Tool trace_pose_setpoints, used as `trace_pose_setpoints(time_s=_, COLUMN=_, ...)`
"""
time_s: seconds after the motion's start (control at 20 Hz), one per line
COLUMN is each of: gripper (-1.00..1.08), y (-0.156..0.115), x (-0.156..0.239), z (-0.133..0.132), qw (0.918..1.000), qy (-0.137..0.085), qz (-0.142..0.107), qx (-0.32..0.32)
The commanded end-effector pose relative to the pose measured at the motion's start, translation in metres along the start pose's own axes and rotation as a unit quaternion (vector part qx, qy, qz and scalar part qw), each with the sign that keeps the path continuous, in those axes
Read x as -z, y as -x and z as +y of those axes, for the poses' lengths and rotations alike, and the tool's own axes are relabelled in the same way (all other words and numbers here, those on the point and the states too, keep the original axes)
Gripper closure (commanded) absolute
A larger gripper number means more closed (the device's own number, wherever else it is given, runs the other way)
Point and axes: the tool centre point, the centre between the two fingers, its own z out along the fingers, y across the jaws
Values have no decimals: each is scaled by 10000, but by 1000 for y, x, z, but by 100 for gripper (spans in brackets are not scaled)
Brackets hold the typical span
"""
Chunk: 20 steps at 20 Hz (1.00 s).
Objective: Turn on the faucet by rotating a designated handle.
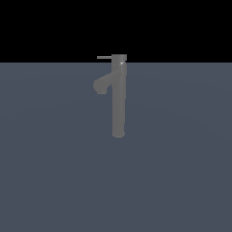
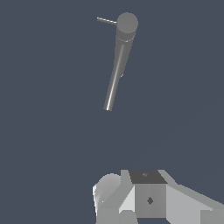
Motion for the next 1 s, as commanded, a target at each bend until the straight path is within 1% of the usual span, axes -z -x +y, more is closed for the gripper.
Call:
trace_pose_setpoints(time_s=0.0, gripper=108, y=0, x=0, z=0, qw=10000, qy=0, qz=0, qx=0)
trace_pose_setpoints(time_s=0.2, gripper=108, y=-4, x=-3, z=-1, qw=10000, qy=-1, qz=-2, qx=-15)
trace_pose_setpoints(time_s=0.45, gripper=108, y=-18, x=-13, z=-4, qw=10000, qy=-6, qz=-10, qx=-73)
trace_pose_setpoints(time_s=0.7, gripper=108, y=-42, x=-30, z=-8, qw=9998, qy=-13, qz=-24, qx=-171)
trace_pose_setpoints(time_s=0.95, gripper=108, y=-75, x=-52, z=-13, qw=9995, qy=-24, qz=-42, qx=-303)
